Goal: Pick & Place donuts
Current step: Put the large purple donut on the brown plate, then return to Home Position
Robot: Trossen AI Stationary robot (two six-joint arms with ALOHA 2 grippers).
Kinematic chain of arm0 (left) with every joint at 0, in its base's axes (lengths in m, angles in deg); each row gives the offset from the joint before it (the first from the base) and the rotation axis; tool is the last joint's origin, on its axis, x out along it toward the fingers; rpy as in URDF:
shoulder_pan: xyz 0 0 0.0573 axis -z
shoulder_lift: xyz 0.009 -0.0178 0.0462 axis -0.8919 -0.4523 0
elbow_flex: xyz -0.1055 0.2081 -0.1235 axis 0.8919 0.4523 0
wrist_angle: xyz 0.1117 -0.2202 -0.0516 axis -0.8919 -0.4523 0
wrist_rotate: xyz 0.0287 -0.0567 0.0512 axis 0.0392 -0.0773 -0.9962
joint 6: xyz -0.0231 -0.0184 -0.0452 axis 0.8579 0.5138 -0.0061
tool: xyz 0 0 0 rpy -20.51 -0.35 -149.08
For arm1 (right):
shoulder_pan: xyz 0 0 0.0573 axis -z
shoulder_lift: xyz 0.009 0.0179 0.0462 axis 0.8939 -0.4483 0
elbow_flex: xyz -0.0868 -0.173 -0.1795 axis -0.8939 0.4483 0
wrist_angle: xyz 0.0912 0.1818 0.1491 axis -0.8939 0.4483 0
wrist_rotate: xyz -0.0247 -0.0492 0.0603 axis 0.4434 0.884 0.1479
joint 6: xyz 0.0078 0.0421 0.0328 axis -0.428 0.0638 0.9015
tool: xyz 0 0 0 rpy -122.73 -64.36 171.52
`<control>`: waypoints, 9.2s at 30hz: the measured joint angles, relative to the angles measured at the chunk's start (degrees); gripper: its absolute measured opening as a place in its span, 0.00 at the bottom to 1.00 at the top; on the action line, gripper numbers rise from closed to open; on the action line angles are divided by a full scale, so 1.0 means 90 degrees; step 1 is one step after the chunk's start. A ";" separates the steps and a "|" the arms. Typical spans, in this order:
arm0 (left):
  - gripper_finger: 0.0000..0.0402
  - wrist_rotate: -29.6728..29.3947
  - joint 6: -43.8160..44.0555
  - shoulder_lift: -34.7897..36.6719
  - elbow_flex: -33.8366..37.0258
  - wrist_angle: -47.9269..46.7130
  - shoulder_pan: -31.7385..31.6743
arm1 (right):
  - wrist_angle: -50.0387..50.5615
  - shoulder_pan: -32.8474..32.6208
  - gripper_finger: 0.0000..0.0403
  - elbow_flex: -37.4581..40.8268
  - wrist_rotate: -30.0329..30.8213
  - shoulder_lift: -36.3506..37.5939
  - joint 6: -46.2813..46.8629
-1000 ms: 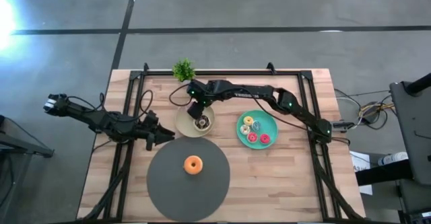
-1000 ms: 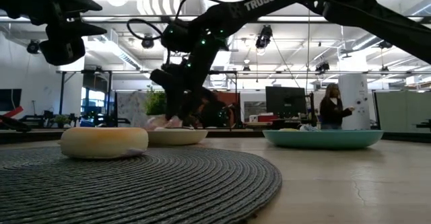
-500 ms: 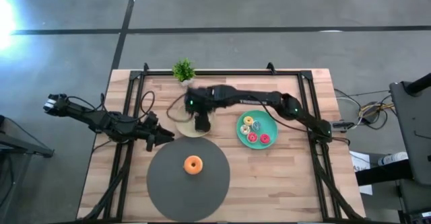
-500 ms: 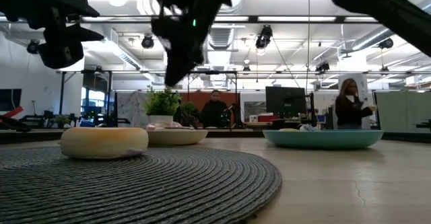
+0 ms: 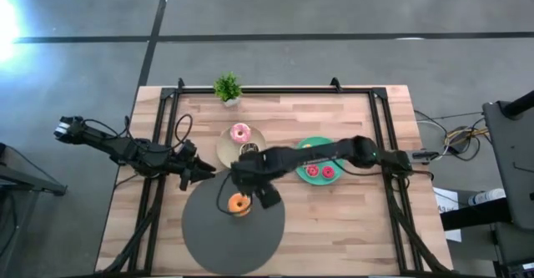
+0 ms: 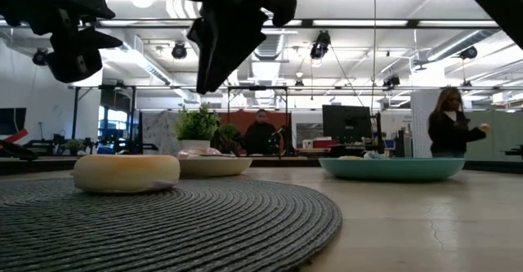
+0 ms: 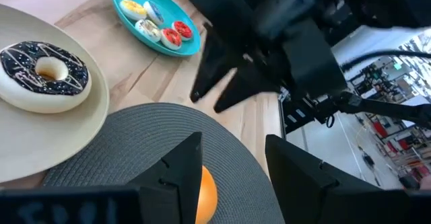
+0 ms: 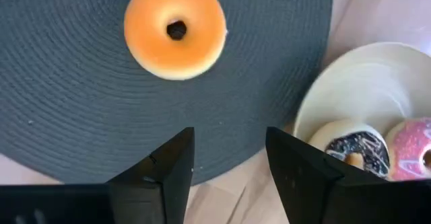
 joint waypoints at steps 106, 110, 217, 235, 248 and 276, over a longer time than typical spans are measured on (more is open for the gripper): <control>0.31 -0.6936 -0.4524 -0.2870 -0.1925 -0.0250 0.0598 | -1.1674 0.0896 0.03 0.6038 0.3508 0.2837 1.1978; 0.33 -0.6900 -0.4388 -0.2937 -0.2017 0.0054 0.0598 | -1.1671 0.0960 0.03 0.5901 0.3507 0.2832 1.1931; 0.20 -0.2735 -0.3649 -0.4671 -0.0564 0.0169 -0.1318 | -0.4456 0.0806 0.56 0.5190 0.3193 0.5002 0.8649; 0.31 -0.1638 -0.4079 -0.5787 -0.1762 -0.0053 -0.1874 | -0.4433 0.0755 0.56 0.5190 0.3026 0.4915 0.8868; 0.31 -0.1637 -0.3812 -0.5812 -0.1795 -0.0039 -0.1873 | -0.4436 0.0752 0.56 0.5190 0.3022 0.4915 0.8766; 0.46 -0.0232 -0.2507 -0.5224 -0.1914 -0.0358 -0.1814 | -0.3934 0.0601 0.56 0.5190 0.2572 0.4915 0.8715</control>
